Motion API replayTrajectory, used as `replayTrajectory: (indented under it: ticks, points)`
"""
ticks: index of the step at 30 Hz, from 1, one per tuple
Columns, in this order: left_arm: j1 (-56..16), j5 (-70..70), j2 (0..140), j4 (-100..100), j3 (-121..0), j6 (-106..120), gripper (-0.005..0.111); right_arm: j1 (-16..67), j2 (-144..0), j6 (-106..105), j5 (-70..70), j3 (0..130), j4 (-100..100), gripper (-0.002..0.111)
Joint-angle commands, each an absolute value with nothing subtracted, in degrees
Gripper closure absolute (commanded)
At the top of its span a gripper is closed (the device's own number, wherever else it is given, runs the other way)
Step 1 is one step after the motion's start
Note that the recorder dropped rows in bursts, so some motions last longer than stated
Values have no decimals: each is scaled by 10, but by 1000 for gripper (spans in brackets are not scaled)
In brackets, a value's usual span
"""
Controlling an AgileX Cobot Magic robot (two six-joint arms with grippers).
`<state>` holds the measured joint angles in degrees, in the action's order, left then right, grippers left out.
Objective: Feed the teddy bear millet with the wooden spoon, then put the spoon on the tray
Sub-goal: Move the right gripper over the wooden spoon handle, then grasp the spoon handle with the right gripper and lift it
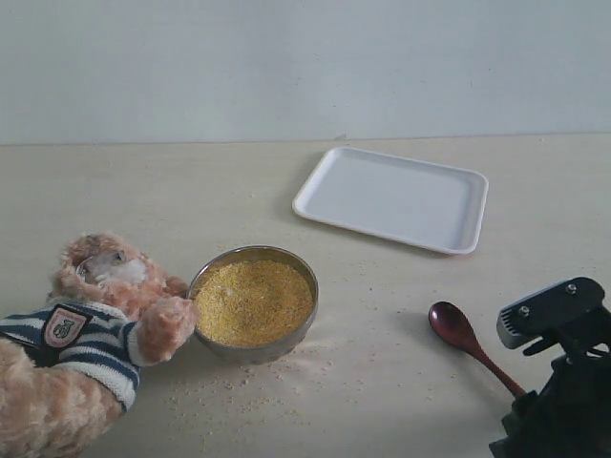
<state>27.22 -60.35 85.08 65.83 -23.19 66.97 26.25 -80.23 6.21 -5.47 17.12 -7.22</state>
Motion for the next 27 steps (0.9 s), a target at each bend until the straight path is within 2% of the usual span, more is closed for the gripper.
replayTrajectory:
  ticks: [1, 11, 12, 13, 14, 15, 17, 21, 27]
  points:
    - [274, -614, 847, 665, -234, 671, 102, 263, -829, 61, -28, 171, -81, 55]
    - [274, -614, 847, 665, -234, 671, 102, 263, -876, 61, -23, 173, -83, 57]
    - [274, -614, 847, 665, -234, 671, 102, 263, -876, 61, -23, 173, -83, 61]
    - [274, -614, 847, 665, -234, 671, 102, 263, -876, 70, -32, 173, -83, 74]
    - [274, -614, 847, 665, -234, 671, 102, 263, -876, 78, -40, 173, -83, 83]
    - [274, -614, 847, 665, -234, 671, 102, 263, -875, 90, -49, 175, -83, 97]
    - [274, -614, 847, 665, -234, 671, 102, 263, -870, 100, -92, 192, -83, 109]
    - [274, -614, 847, 665, -234, 671, 102, 283, -841, 100, -259, 264, -143, 107]
    - [274, -614, 847, 665, -234, 671, 102, 418, -796, 94, -523, 429, -289, 107]
